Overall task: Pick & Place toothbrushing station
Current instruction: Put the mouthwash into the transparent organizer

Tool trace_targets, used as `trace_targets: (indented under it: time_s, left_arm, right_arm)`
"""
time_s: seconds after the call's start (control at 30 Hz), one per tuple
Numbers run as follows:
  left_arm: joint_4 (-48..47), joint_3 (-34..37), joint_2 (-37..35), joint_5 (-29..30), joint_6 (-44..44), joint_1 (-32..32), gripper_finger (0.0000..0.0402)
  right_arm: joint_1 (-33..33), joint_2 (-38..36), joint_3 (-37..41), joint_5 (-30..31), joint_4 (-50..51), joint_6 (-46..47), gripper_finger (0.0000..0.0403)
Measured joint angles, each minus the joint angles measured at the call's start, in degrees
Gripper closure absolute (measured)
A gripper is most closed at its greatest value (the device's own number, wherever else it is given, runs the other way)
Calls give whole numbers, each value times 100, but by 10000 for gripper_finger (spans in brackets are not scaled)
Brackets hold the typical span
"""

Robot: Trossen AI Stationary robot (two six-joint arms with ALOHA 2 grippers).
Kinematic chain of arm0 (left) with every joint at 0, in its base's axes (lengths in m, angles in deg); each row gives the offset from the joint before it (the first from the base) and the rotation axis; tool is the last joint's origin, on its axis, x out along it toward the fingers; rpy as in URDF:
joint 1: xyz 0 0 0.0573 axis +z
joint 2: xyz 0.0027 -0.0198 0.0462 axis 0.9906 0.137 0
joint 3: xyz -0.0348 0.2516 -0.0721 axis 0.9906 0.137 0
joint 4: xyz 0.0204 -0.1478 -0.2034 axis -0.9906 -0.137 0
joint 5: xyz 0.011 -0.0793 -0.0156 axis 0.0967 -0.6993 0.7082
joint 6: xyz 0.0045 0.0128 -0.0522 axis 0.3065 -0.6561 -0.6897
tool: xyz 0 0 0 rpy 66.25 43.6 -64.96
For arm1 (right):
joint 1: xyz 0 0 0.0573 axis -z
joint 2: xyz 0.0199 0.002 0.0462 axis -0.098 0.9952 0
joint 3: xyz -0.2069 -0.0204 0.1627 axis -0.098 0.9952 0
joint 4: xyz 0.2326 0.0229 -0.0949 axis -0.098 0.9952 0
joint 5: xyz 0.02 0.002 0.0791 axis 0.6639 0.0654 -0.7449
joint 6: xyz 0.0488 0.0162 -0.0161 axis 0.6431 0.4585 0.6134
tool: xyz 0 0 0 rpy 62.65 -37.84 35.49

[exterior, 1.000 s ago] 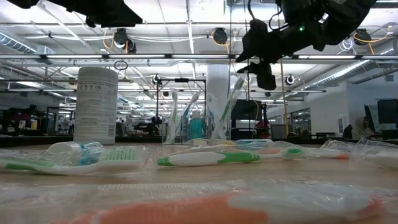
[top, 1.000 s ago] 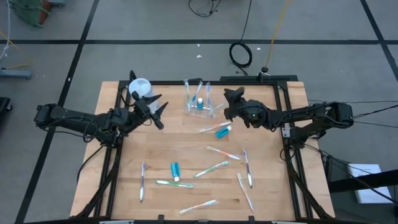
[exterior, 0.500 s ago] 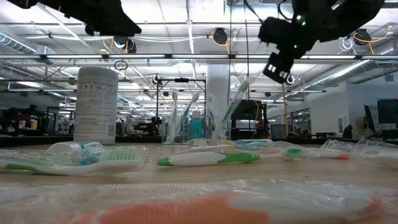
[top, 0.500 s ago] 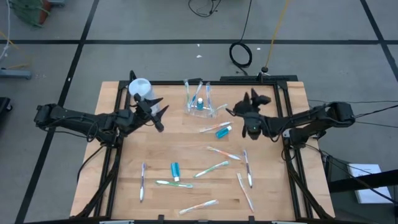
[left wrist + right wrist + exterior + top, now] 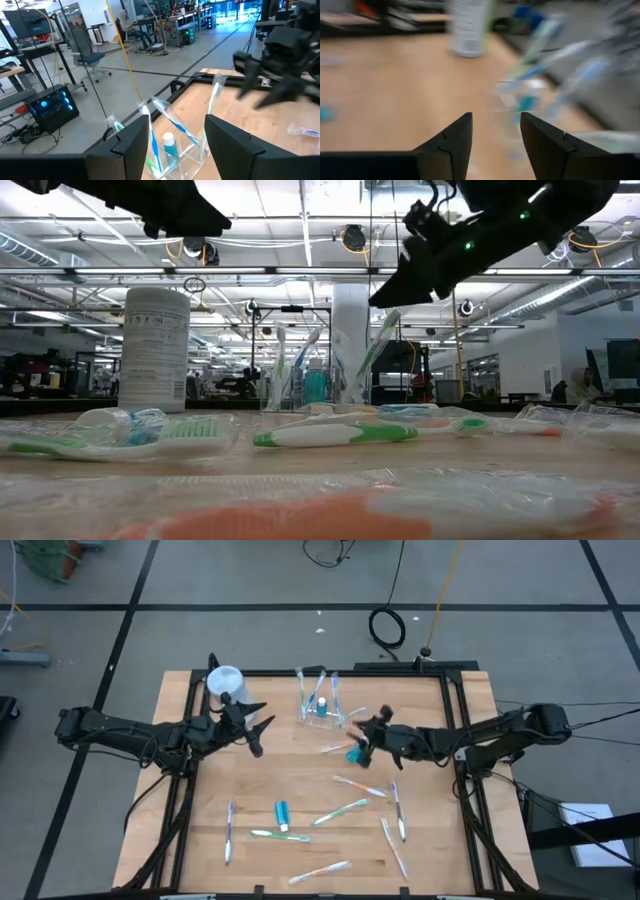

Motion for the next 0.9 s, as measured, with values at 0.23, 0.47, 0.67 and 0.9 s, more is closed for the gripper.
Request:
trace_targets:
  time_s: [0.23, 0.47, 0.67, 0.9]
  left_arm:
    - [0, 0, 0, -4, -2, 0, 202]
    - [3, 0, 1, -11, -2, 0, 202]
    - [4, 0, 1, -11, 0, 0, 202]
    - [4, 0, 0, -11, 22, 2, 202]
  right_arm:
    - [-557, -35, 0, -1032, 689, 1430, 245]
    - [-772, 110, 7, -641, 2679, 3760, 245]
    - [-516, 221, 9, -105, 3119, 3576, 245]
    - [-241, 221, 14, -116, 2911, -5, 245]
